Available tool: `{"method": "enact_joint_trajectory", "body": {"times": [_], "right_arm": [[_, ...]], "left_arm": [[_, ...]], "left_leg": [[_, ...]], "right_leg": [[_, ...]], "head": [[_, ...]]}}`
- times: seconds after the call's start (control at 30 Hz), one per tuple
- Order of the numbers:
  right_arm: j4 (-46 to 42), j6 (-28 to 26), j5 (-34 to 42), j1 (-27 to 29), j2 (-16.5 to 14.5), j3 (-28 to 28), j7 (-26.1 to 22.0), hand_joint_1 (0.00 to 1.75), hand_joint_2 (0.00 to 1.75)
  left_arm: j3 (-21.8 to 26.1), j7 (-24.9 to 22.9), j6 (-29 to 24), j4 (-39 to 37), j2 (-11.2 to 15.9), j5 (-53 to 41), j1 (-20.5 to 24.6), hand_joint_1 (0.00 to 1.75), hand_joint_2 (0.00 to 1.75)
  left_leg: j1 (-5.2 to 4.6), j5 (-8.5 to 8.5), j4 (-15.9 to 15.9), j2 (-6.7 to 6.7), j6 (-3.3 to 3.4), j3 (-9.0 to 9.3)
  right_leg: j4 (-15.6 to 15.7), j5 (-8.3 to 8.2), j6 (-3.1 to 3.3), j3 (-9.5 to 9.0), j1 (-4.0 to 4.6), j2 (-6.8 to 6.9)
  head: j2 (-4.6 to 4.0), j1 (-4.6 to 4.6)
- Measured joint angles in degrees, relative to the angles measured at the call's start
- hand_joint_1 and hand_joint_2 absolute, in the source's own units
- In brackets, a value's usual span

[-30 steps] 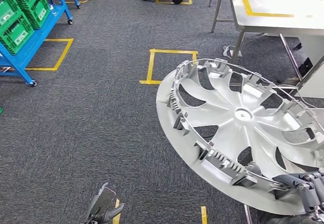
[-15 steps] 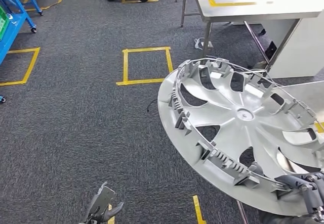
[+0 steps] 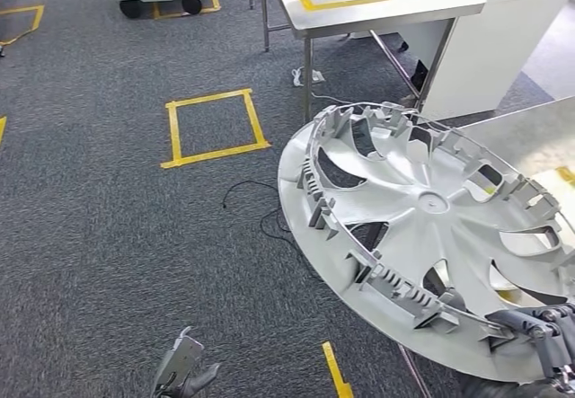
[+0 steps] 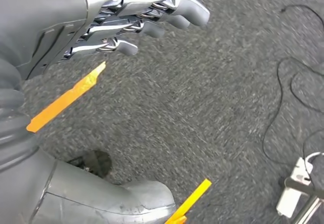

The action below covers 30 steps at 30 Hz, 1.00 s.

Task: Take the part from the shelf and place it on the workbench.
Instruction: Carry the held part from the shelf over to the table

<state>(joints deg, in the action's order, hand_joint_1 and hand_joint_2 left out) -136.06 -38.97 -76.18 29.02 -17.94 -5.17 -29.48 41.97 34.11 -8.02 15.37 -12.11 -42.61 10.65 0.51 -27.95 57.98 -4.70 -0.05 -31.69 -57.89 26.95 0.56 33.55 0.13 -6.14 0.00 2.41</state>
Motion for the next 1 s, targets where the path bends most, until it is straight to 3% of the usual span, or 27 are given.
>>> {"method": "enact_joint_trajectory", "body": {"times": [0.07, 0.1, 0.17, 0.23, 0.3, 0.33, 0.37, 0.43, 0.5, 0.53, 0.6, 0.67, 0.73, 0.77, 0.8, 0.83, 0.9, 0.93, 1.0], "right_arm": [[-0.02, 0.0, 0.06, 0.02, -0.02, 0.09, -0.09, 1.75, 1.75], [-0.06, 0.0, 0.1, 0.05, -0.03, 0.16, -0.13, 1.75, 1.75], [-0.14, 0.0, 0.22, -0.02, -0.04, 0.28, -0.19, 1.75, 1.75], [-0.15, 0.0, 0.32, -0.13, -0.04, 0.33, -0.25, 1.75, 1.75], [-0.15, 0.0, 0.36, -0.11, -0.04, 0.37, -0.27, 1.75, 1.75], [-0.15, 0.0, 0.37, -0.1, -0.04, 0.38, -0.28, 1.75, 1.75], [-0.15, 0.0, 0.38, -0.08, -0.04, 0.39, -0.3, 1.75, 1.75], [-0.15, 0.0, 0.39, -0.1, -0.04, 0.38, -0.31, 1.75, 1.75], [-0.15, 0.0, 0.44, -0.13, -0.05, 0.37, -0.32, 1.75, 1.75], [-0.15, 0.0, 0.49, -0.13, -0.06, 0.37, -0.32, 1.75, 1.75], [-0.16, 0.0, 0.6, -0.08, -0.11, 0.38, -0.36, 1.75, 1.75], [-0.19, 0.0, 0.73, -0.07, -0.2, 0.38, -0.38, 1.75, 1.75], [-0.22, 0.0, 0.92, -0.1, -0.25, 0.38, -0.34, 1.75, 1.75], [-0.22, 0.0, 1.02, -0.11, -0.25, 0.38, -0.31, 1.75, 1.75], [-0.22, 0.0, 1.12, -0.1, -0.26, 0.39, -0.27, 1.75, 1.75], [-0.22, 0.0, 1.21, -0.1, -0.26, 0.4, -0.24, 1.75, 1.75], [-0.22, 0.0, 1.34, -0.09, -0.26, 0.41, -0.27, 1.75, 1.75], [-0.22, 0.0, 1.37, -0.1, -0.26, 0.41, -0.29, 1.75, 1.75], [-0.22, 0.0, 1.4, -0.13, -0.26, 0.4, -0.34, 1.75, 1.75]], "left_arm": [[0.0, 0.09, 0.0, 0.0, -0.08, 0.07, 0.06, 0.0, 1.75], [0.0, 0.12, 0.0, 0.0, -0.14, 0.14, 0.14, 0.0, 1.75], [0.0, 0.17, 0.0, 0.0, -0.31, 0.24, 0.25, 0.0, 1.75], [0.02, 0.21, 0.0, 0.0, -0.31, 0.33, 0.08, 0.0, 1.75], [0.04, 0.21, 0.0, 0.0, -0.22, 0.43, -0.12, 0.0, 1.75], [0.05, 0.21, 0.0, 0.0, -0.2, 0.46, -0.13, 0.0, 1.75], [0.06, 0.21, 0.0, 0.0, -0.2, 0.47, -0.11, 0.0, 1.75], [0.06, 0.22, 0.0, 0.0, -0.24, 0.47, -0.08, 0.0, 1.75], [0.06, 0.25, 0.0, 0.0, -0.21, 0.48, -0.08, 0.0, 1.75], [0.06, 0.27, 0.0, 0.0, -0.19, 0.5, -0.08, 0.0, 1.75], [0.05, 0.28, 0.0, 0.0, -0.2, 0.55, 0.01, 0.0, 1.75], [0.04, 0.33, 0.0, 0.0, -0.21, 0.57, 0.11, 0.0, 1.75], [0.04, 0.36, 0.0, 0.0, -0.17, 0.61, -0.07, 0.0, 1.75], [0.04, 0.36, -0.01, 0.0, -0.14, 0.62, -0.25, 0.0, 1.75], [0.05, 0.36, -0.02, 0.0, -0.09, 0.62, -0.4, 0.0, 1.75], [0.06, 0.36, -0.03, 0.0, -0.04, 0.63, -0.49, 0.0, 1.75], [0.08, 0.36, -0.04, 0.0, 0.04, 0.64, -0.48, 0.0, 1.75], [0.08, 0.36, -0.04, 0.0, 0.08, 0.64, -0.45, 0.0, 1.75], [0.07, 0.39, -0.05, 0.0, 0.15, 0.64, -0.43, 0.0, 1.75]], "left_leg": [[-0.06, -0.04, -0.85, 0.71, 0.21, 0.25], [-0.02, 0.18, -1.21, 1.37, 0.45, 0.33], [0.15, 0.59, -1.98, 2.84, 0.95, 0.54], [0.04, 0.59, -2.11, 4.44, 1.2, 0.58], [-0.01, 0.44, -2.08, 6.15, 1.2, 0.61], [0.0, 0.34, -2.07, 6.9, 1.14, 0.68], [0.01, 0.21, -2.07, 7.55, 1.01, 0.84], [-0.15, -0.17, -2.0, 8.58, 0.56, 1.31], [-0.49, -0.51, -1.84, 9.48, -0.01, 1.65], [-0.63, -0.63, -1.77, 10.02, -0.26, 1.75], [-0.52, -1.02, -1.61, 10.67, -0.77, 1.96], [-0.24, -3.08, 1.01, 8.57, -1.32, 1.05], [-0.07, -6.83, 8.25, 5.82, -1.57, -2.32], [-0.07, -8.28, 12.19, 5.35, -1.58, -4.35], [-0.07, -8.76, 14.79, 5.18, -1.54, -5.84], [-0.08, -7.98, 15.29, 5.07, -1.41, -6.4], [-0.08, -3.65, 9.91, 4.35, -0.96, -4.42], [-0.03, -1.62, 6.05, 3.05, -0.66, -2.79], [0.12, 0.16, 0.58, 0.76, -0.31, -0.56]], "right_leg": [[0.16, -0.31, -0.78, 0.62, -0.2, -1.17], [0.02, -0.19, -1.11, 0.98, -0.21, -0.83], [-3.02, 1.81, -1.6, 2.7, -0.06, 1.88], [-10.28, 5.57, -2.06, 6.06, -0.16, 4.85], [-15.75, 7.32, -2.54, 8.66, -0.46, 5.67], [-15.46, 6.6, -2.72, 8.43, -0.6, 5.9], [-12.91, 4.98, -2.83, 6.98, -0.73, 6.31], [-4.7, 1.69, -2.78, 2.22, -0.63, 8.71], [0.05, 0.68, -2.2, -0.59, -0.31, 10.56], [0.49, 0.89, -1.84, -0.79, -0.13, 10.59], [0.49, 0.74, -1.12, -0.65, -0.26, 9.2], [0.66, 0.56, -0.38, -0.73, -0.48, 7.9], [0.69, 0.51, 0.14, -0.76, -0.53, 6.57], [0.68, 0.51, 0.28, -0.76, -0.46, 5.8], [0.66, 0.52, 0.34, -0.79, -0.37, 5.01], [0.62, 0.53, 0.36, -0.84, -0.3, 4.18], [0.54, 0.55, 0.33, -1.03, -0.23, 2.65], [0.47, 0.58, 0.26, -1.06, -0.19, 1.95], [0.22, 0.56, -0.14, -0.68, -0.22, 0.71]], "head": [[0.0, -0.02], [0.0, 0.03], [0.0, 0.35], [0.0, 0.61], [0.0, 0.61], [0.0, 0.62], [0.0, 0.63], [0.0, 0.67], [0.0, 0.6], [0.0, 0.57], [0.0, 0.55], [0.0, 0.35], [0.0, 0.1], [0.0, 0.06], [0.0, 0.04], [0.0, 0.04], [0.0, 0.03], [0.0, 0.05], [0.0, 0.08]]}}
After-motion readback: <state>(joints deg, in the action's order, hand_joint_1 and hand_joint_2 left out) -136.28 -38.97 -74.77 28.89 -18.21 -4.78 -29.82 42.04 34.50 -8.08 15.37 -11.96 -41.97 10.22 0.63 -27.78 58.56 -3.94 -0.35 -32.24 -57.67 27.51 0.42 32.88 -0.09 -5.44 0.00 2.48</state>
